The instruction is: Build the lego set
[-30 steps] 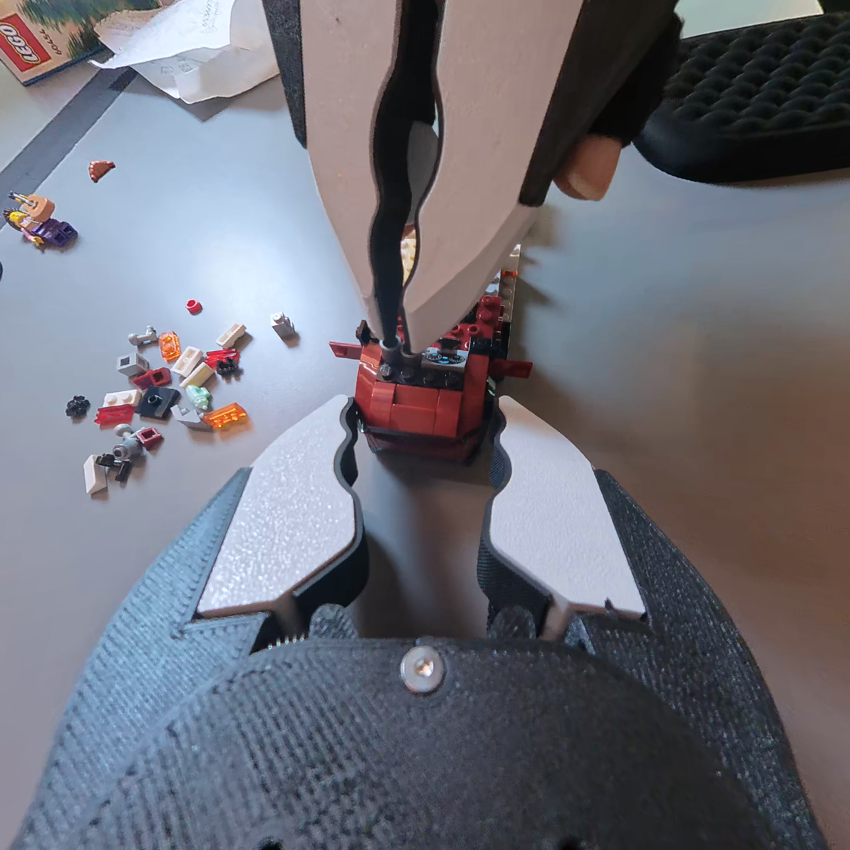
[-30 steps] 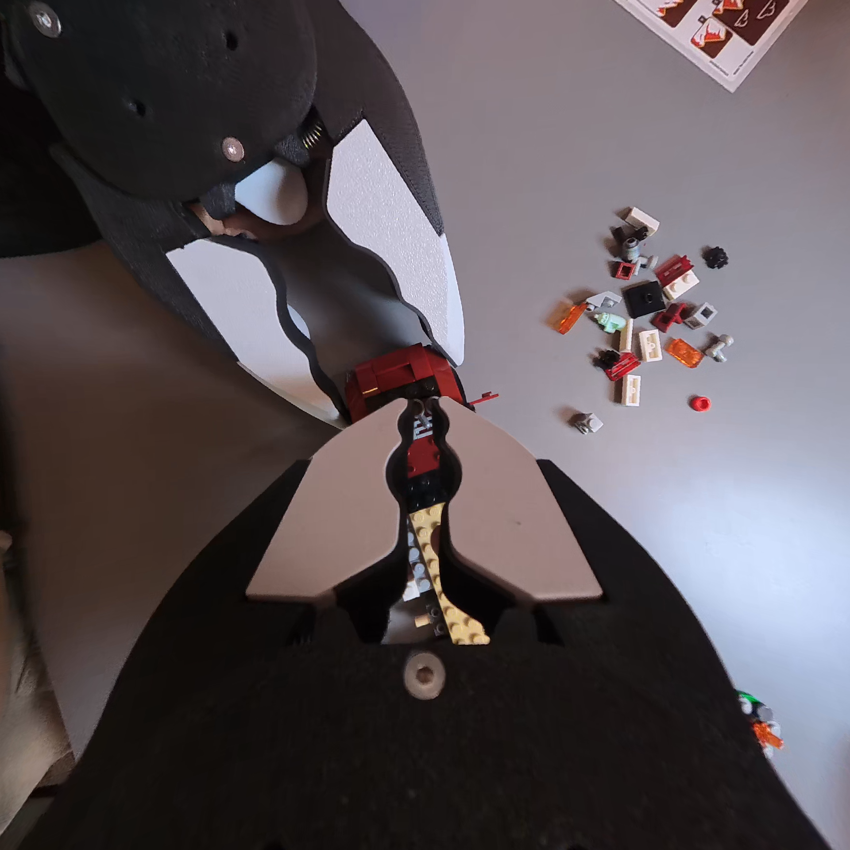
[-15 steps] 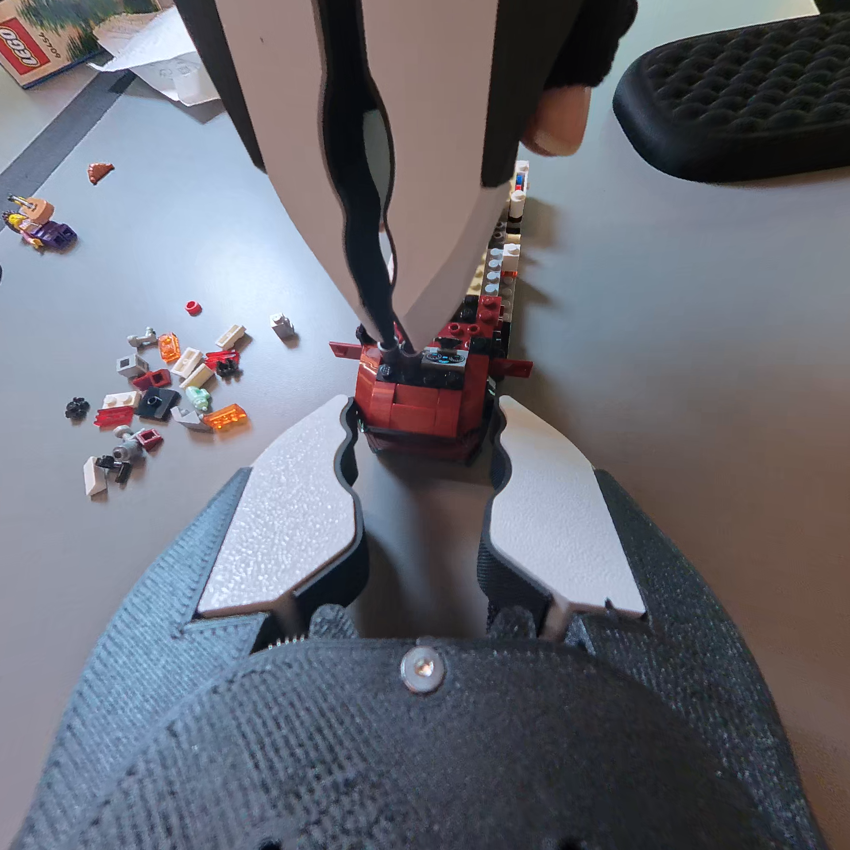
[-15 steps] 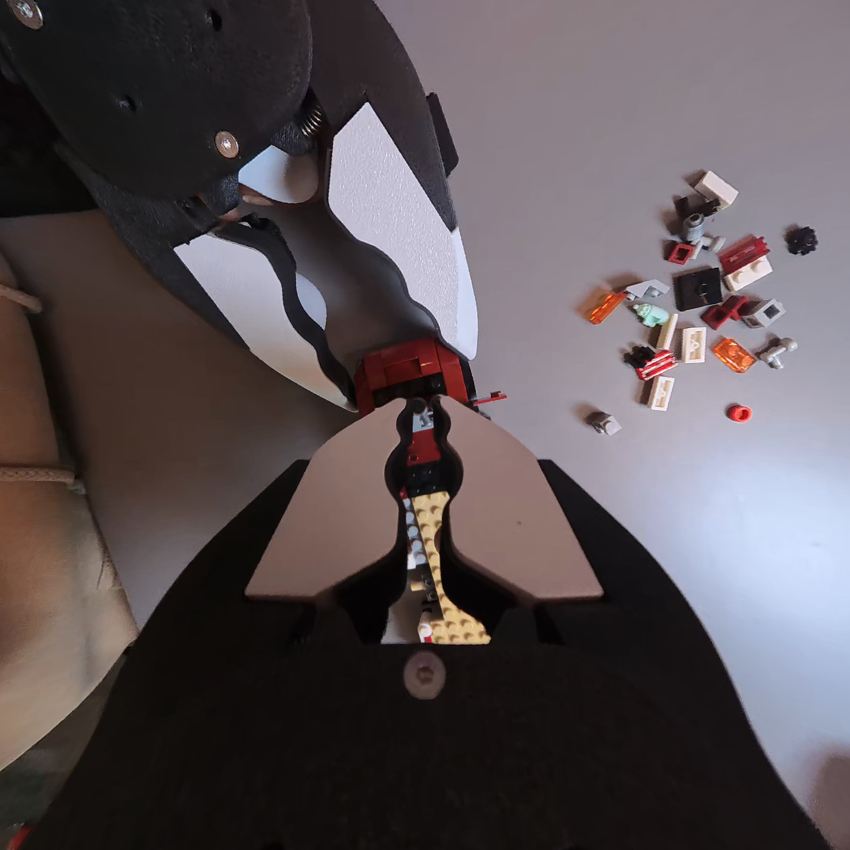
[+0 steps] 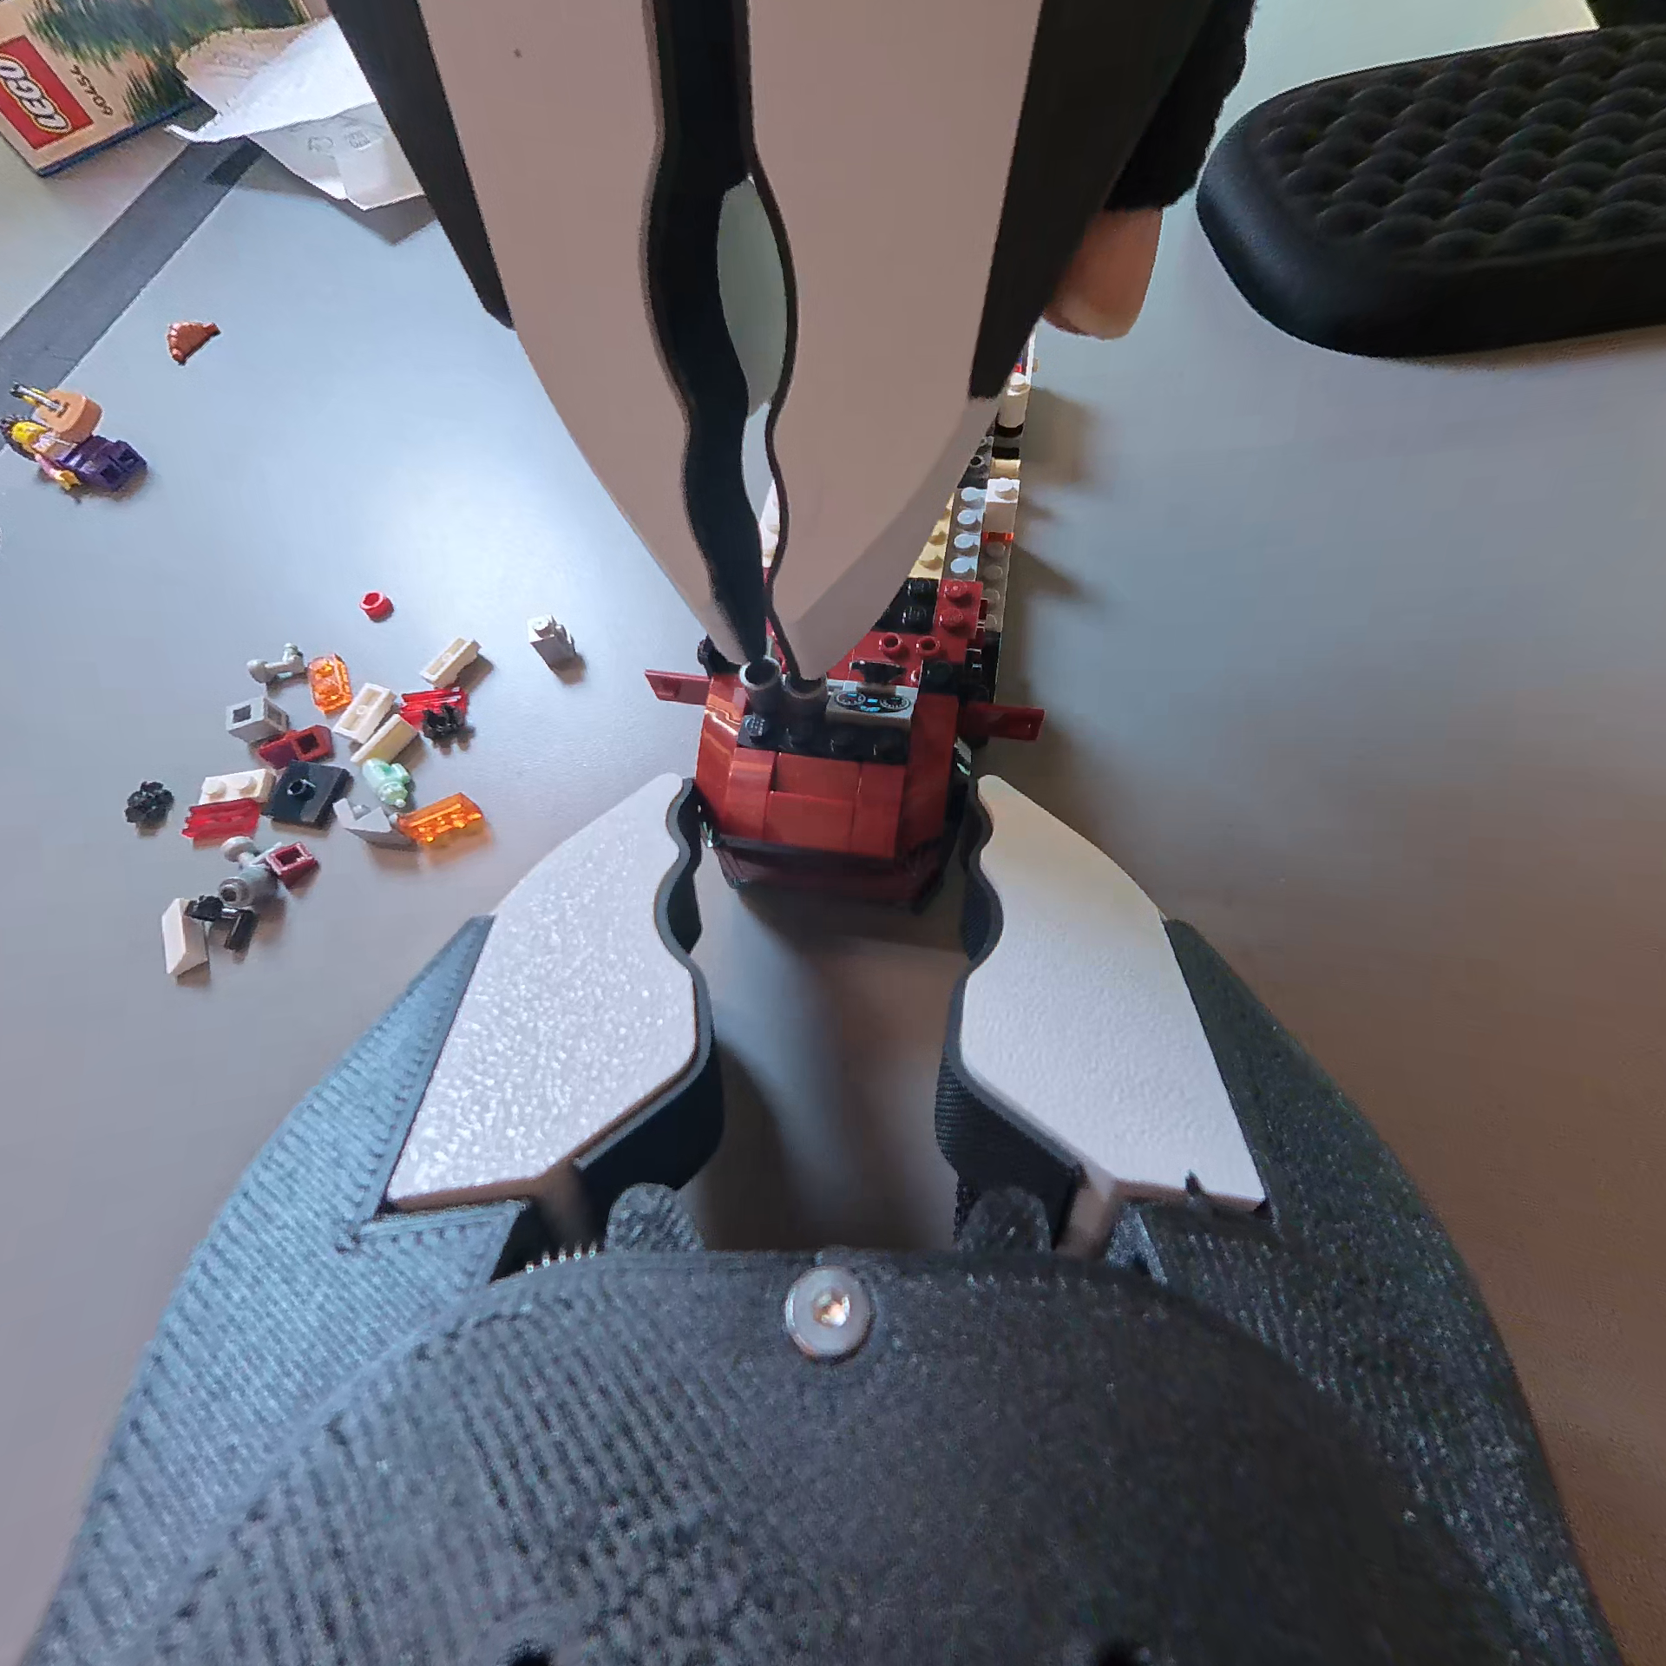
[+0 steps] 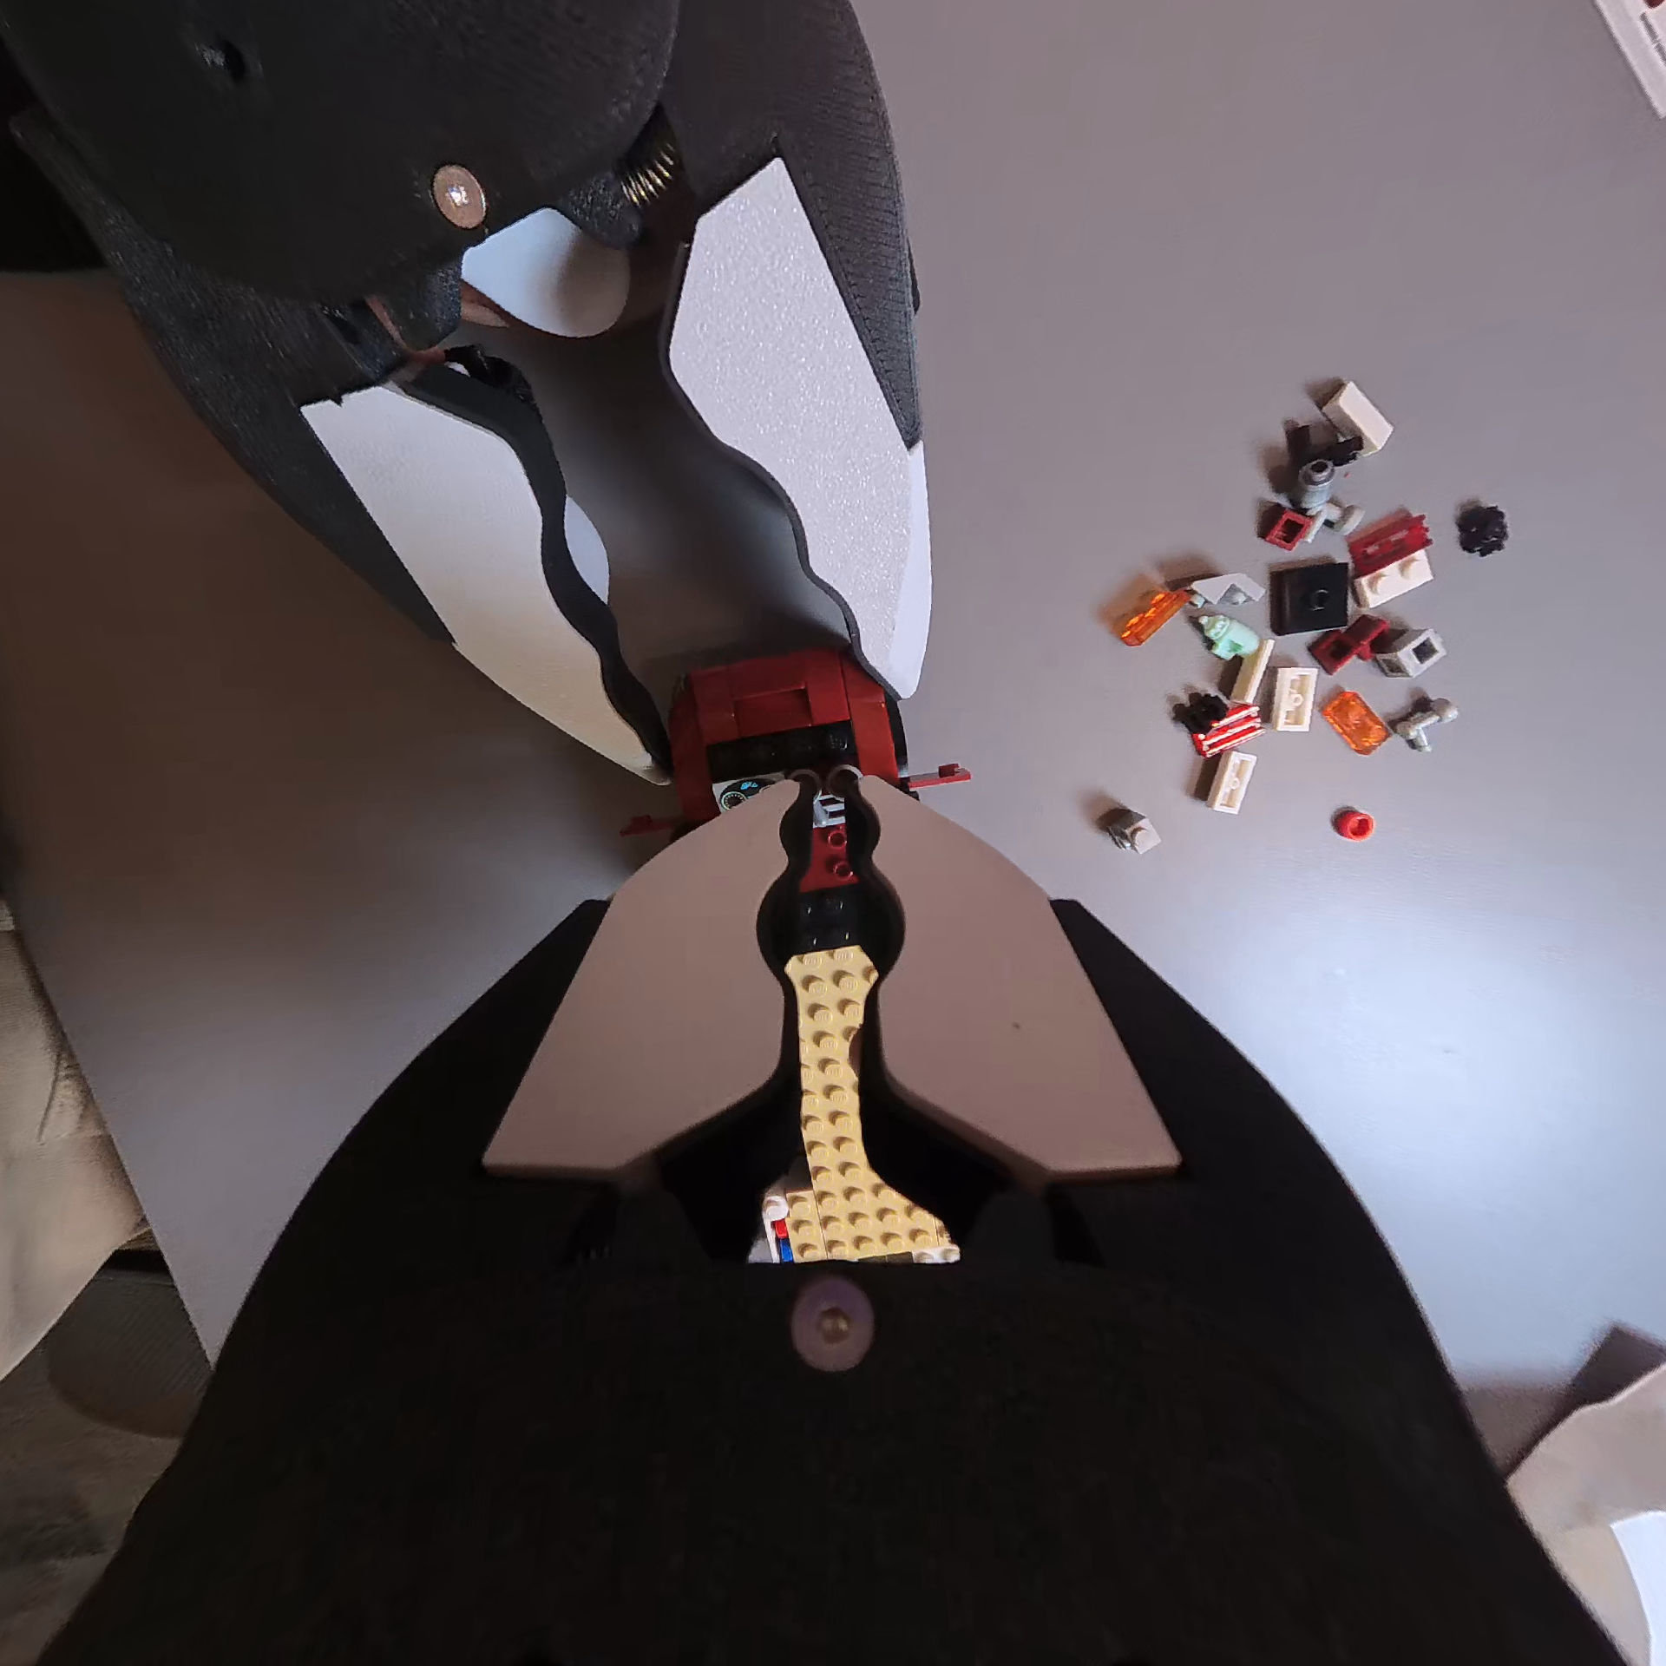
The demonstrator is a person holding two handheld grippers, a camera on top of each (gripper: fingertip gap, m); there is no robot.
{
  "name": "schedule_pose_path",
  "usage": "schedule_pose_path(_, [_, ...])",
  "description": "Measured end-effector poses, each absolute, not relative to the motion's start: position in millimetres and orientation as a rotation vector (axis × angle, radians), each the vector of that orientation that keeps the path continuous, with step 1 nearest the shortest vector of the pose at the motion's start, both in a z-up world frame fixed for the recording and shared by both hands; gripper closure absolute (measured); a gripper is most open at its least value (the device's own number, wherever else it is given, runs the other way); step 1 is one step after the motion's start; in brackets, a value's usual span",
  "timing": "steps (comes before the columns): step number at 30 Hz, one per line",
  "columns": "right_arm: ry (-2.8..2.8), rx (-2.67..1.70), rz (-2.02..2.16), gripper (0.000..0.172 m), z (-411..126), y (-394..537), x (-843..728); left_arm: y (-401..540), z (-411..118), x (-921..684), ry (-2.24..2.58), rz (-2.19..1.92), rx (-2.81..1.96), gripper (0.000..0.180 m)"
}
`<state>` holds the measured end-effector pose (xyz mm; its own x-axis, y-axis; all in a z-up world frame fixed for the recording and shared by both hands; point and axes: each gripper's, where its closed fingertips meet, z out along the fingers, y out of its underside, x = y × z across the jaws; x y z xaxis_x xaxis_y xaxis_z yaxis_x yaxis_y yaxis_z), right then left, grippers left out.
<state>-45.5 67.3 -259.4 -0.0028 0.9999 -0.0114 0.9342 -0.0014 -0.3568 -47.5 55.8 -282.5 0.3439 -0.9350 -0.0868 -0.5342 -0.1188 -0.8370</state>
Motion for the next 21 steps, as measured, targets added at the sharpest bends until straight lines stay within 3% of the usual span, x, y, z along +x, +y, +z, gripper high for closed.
schedule_pose_path(21, [-2.078, -2.04, 0.377, 0.17, -261.2, 66.4, -47.3, 56.2, -282.7, -47.2, 1.308, -0.608, -1.776, 0.124])
